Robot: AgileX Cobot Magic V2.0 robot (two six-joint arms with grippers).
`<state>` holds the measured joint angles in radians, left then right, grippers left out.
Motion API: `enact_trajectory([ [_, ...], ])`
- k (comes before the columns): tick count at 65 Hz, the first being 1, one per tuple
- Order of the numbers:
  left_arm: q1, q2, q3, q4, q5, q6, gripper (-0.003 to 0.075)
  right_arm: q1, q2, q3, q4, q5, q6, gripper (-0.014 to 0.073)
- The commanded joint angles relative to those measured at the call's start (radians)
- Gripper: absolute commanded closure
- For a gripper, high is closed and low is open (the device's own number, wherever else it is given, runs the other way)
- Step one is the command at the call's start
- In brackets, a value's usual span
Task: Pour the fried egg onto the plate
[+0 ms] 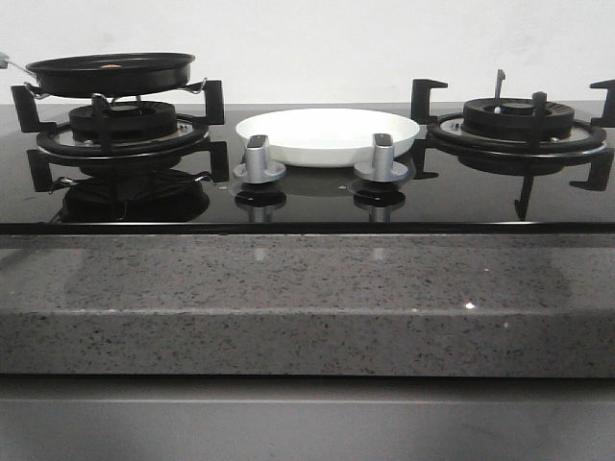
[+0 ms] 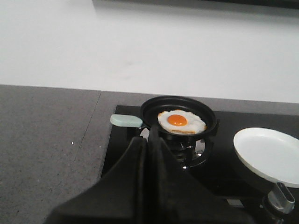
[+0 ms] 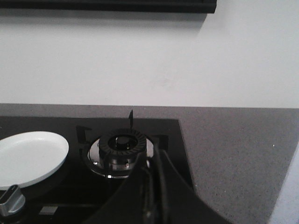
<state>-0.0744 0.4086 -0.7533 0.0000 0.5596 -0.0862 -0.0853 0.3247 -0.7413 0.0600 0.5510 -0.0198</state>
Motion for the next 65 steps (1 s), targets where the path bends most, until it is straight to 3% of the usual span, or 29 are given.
enact_trajectory([
  [1, -0.006, 0.034, -0.033, -0.012, -0.067, -0.004, 0.0739, -0.005, 0.048, -0.03, 0.005, -0.061, -0.008, 0.0664],
  [37, -0.006, 0.058, -0.033, -0.012, -0.075, -0.004, 0.073, -0.005, 0.073, -0.03, 0.004, -0.065, -0.008, 0.0657],
  [41, -0.006, 0.06, -0.033, -0.012, -0.091, -0.004, 0.068, -0.005, 0.073, -0.03, -0.005, -0.064, -0.008, 0.0606],
  [45, -0.006, 0.06, -0.033, 0.0, -0.093, -0.004, 0.0575, -0.005, 0.073, -0.03, -0.013, -0.064, -0.008, 0.0485],
  [52, -0.006, 0.06, -0.033, 0.037, -0.093, -0.004, 0.0285, -0.005, 0.073, -0.03, -0.034, -0.065, -0.008, 0.0212],
  [55, -0.006, 0.06, -0.033, 0.037, -0.093, -0.004, 0.0205, -0.005, 0.073, -0.03, -0.034, -0.065, -0.008, 0.0155],
  [59, -0.006, 0.06, -0.033, 0.025, -0.093, -0.004, 0.015, -0.005, 0.073, -0.03, -0.034, -0.065, -0.008, 0.0118],
  [65, -0.006, 0.06, -0.033, 0.018, -0.091, -0.004, 0.0164, -0.005, 0.073, -0.03, -0.034, -0.065, -0.008, 0.0118],
])
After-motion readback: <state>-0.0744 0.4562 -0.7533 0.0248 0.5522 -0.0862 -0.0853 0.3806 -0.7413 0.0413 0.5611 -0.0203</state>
